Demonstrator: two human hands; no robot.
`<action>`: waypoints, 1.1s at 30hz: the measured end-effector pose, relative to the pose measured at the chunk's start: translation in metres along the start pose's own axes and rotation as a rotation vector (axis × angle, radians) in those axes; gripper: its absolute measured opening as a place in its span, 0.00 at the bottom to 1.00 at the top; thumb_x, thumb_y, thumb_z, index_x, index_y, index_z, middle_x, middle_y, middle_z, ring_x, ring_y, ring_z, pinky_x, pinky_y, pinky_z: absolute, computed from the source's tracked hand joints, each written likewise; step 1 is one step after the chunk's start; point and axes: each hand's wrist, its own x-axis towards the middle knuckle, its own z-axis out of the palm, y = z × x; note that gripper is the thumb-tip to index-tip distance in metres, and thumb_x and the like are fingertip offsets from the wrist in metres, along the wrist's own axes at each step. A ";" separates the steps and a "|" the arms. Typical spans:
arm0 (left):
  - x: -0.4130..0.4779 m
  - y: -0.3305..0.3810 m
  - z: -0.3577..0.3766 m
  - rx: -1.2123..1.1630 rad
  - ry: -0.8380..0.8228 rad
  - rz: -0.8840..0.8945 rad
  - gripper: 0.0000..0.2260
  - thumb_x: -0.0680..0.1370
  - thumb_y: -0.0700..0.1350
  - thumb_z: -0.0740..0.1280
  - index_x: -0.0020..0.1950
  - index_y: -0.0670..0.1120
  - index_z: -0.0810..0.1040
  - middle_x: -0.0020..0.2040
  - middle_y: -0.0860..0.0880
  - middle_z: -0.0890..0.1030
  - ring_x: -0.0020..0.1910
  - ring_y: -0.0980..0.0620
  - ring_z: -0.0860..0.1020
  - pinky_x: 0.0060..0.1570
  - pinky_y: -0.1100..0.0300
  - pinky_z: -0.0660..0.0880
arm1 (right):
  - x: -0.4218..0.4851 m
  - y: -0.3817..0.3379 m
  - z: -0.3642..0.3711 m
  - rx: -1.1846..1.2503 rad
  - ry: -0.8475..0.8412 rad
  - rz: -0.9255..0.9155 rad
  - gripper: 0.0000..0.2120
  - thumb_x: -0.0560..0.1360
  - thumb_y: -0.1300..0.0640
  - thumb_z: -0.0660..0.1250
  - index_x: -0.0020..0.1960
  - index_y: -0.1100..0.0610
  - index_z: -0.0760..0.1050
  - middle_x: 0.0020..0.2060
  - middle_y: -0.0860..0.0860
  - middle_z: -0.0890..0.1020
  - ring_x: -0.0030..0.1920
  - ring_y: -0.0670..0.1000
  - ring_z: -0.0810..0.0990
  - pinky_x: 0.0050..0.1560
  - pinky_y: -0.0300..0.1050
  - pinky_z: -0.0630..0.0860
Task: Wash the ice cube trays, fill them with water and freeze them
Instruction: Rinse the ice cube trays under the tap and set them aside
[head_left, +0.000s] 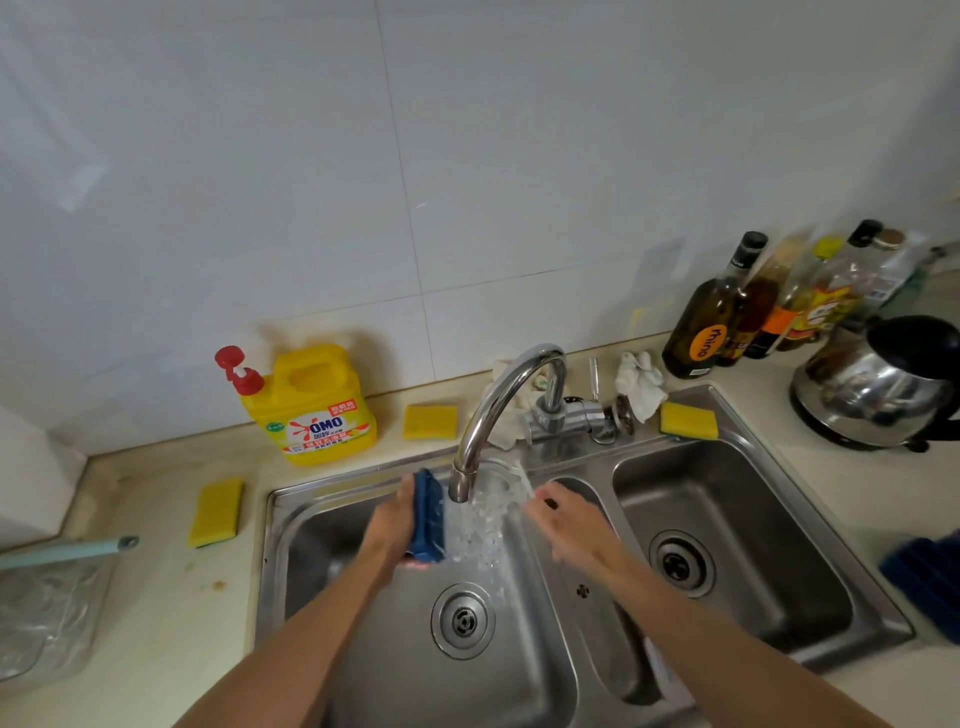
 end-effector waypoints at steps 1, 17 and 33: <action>0.004 0.001 -0.010 0.024 0.031 0.007 0.29 0.83 0.64 0.51 0.59 0.39 0.75 0.50 0.37 0.83 0.43 0.40 0.85 0.38 0.49 0.84 | 0.002 0.010 -0.010 -0.034 -0.027 0.014 0.20 0.79 0.38 0.57 0.64 0.49 0.73 0.43 0.47 0.83 0.34 0.43 0.82 0.38 0.35 0.75; 0.002 -0.004 0.055 -0.429 0.020 -0.128 0.19 0.81 0.63 0.61 0.54 0.49 0.77 0.47 0.44 0.83 0.47 0.41 0.83 0.51 0.44 0.81 | -0.048 0.106 -0.064 -0.418 -0.164 0.059 0.35 0.71 0.54 0.75 0.73 0.56 0.64 0.65 0.55 0.69 0.63 0.56 0.75 0.56 0.44 0.72; -0.022 -0.026 0.078 -0.397 0.082 -0.043 0.13 0.80 0.49 0.70 0.62 0.47 0.75 0.52 0.43 0.82 0.49 0.41 0.82 0.41 0.49 0.80 | -0.101 0.190 -0.067 -1.014 -0.270 0.003 0.47 0.75 0.63 0.71 0.83 0.49 0.45 0.82 0.57 0.45 0.81 0.64 0.49 0.77 0.63 0.59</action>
